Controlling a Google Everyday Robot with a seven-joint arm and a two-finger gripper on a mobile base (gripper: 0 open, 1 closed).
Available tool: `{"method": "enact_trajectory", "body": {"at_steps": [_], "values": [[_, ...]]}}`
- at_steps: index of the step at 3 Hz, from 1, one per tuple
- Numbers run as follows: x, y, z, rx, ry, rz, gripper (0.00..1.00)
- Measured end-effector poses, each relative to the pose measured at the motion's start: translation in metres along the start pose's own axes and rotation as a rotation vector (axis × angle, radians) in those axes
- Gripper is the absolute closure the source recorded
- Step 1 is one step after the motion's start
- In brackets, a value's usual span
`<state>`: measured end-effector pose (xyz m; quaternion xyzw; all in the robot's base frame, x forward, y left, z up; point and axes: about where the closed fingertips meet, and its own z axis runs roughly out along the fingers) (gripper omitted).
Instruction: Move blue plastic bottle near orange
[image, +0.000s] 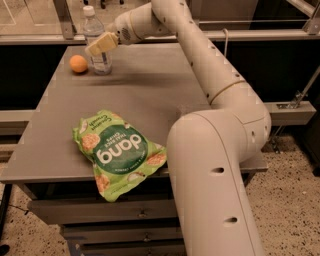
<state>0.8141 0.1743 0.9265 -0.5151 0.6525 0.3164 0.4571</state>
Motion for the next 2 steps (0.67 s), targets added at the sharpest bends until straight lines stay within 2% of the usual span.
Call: {"method": "enact_trajectory", "body": {"at_steps": [2], "values": [[0.0029, -0.0027, -0.0083, 0.007, -0.002, 0.0, 0.0]]}}
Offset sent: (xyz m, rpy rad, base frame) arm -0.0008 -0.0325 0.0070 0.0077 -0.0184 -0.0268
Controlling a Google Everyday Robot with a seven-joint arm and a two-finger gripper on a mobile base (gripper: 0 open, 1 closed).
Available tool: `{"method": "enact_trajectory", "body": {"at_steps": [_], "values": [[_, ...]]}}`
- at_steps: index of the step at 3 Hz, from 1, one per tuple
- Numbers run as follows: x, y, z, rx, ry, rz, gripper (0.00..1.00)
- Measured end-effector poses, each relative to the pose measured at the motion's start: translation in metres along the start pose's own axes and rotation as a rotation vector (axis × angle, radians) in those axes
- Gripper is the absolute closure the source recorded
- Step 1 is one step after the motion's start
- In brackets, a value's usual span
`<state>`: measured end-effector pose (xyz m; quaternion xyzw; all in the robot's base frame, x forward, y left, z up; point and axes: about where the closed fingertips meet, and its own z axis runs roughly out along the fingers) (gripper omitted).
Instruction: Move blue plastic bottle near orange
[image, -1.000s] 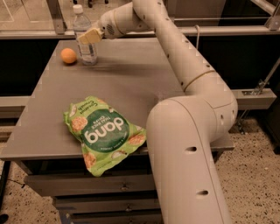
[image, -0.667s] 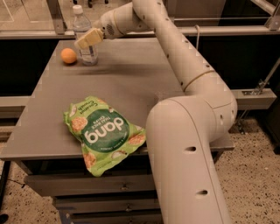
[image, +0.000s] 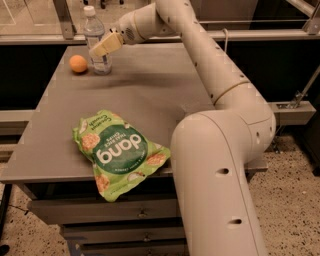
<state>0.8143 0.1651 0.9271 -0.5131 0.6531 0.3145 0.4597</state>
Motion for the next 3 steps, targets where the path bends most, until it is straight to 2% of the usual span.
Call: {"method": "enact_trajectory", "body": {"at_steps": [1, 2, 3], "values": [[0.01, -0.015, -0.038, 0.038, -0.047, 0.022, 0.0], [0.027, -0.031, -0.1, 0.079, -0.124, 0.051, 0.0], [0.037, -0.039, -0.174, 0.129, -0.187, 0.063, 0.0]]}}
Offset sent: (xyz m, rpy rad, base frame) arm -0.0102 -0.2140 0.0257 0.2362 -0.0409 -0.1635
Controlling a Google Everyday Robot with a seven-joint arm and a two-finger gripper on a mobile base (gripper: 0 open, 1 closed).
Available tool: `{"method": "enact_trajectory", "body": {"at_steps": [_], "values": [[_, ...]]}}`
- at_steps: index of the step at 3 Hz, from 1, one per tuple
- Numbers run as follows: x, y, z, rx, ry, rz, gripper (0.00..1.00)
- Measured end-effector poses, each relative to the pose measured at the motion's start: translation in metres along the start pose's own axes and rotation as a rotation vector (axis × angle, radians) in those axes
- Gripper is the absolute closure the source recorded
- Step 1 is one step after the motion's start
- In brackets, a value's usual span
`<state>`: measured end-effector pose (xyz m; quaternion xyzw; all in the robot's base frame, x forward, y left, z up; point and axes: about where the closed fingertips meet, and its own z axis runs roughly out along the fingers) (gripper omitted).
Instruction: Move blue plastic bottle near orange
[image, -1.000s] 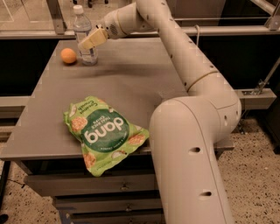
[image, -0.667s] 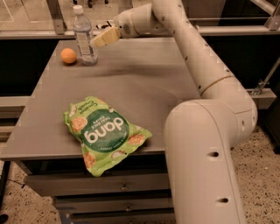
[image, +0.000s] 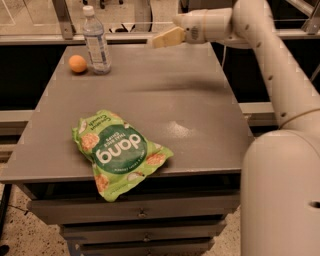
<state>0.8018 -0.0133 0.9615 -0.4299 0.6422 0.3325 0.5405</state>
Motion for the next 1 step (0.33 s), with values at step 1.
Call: {"method": "enact_trajectory", "body": {"at_steps": [1], "values": [[0.0041, -0.0072, -0.0185, 0.023, -0.003, 0.007, 0.0]]}}
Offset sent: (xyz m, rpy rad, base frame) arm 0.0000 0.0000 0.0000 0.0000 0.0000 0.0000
